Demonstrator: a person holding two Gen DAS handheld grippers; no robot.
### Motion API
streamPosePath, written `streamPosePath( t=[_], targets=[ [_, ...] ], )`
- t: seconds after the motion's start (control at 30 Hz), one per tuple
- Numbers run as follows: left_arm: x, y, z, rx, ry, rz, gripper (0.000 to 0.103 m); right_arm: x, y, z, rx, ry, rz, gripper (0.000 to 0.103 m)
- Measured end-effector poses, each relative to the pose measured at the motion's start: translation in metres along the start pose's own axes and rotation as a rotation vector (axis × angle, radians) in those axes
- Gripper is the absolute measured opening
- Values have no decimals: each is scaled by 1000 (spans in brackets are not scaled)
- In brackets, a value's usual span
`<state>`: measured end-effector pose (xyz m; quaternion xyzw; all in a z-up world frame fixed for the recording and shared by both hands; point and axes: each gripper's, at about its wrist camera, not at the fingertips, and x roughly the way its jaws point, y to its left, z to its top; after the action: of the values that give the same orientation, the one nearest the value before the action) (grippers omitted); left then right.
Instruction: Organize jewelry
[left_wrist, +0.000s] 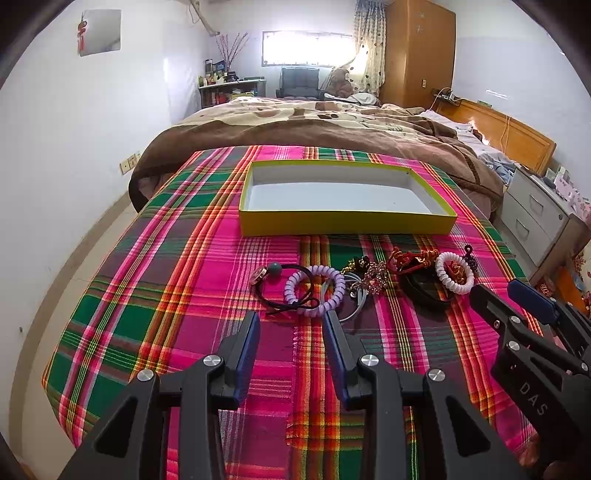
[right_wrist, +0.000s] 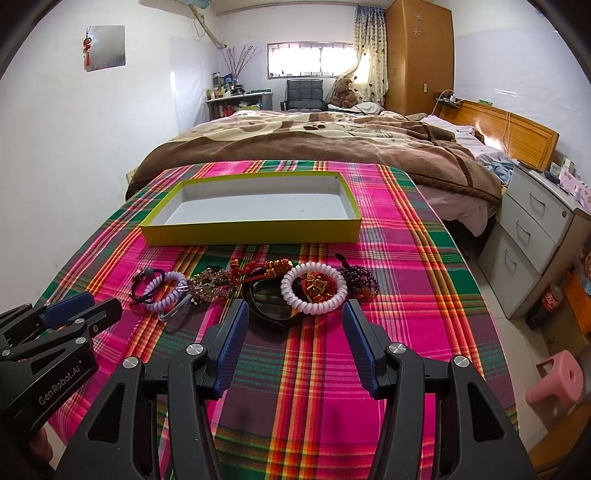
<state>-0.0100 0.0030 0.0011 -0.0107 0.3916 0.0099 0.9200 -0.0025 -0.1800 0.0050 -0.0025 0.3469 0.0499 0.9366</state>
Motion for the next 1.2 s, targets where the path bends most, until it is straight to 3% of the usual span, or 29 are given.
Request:
streamPosePath(
  t=[1.2],
  targets=[
    [-1, 6, 1, 3, 2, -9, 35, -3, -1, 1, 2, -3, 2, 54]
  ],
)
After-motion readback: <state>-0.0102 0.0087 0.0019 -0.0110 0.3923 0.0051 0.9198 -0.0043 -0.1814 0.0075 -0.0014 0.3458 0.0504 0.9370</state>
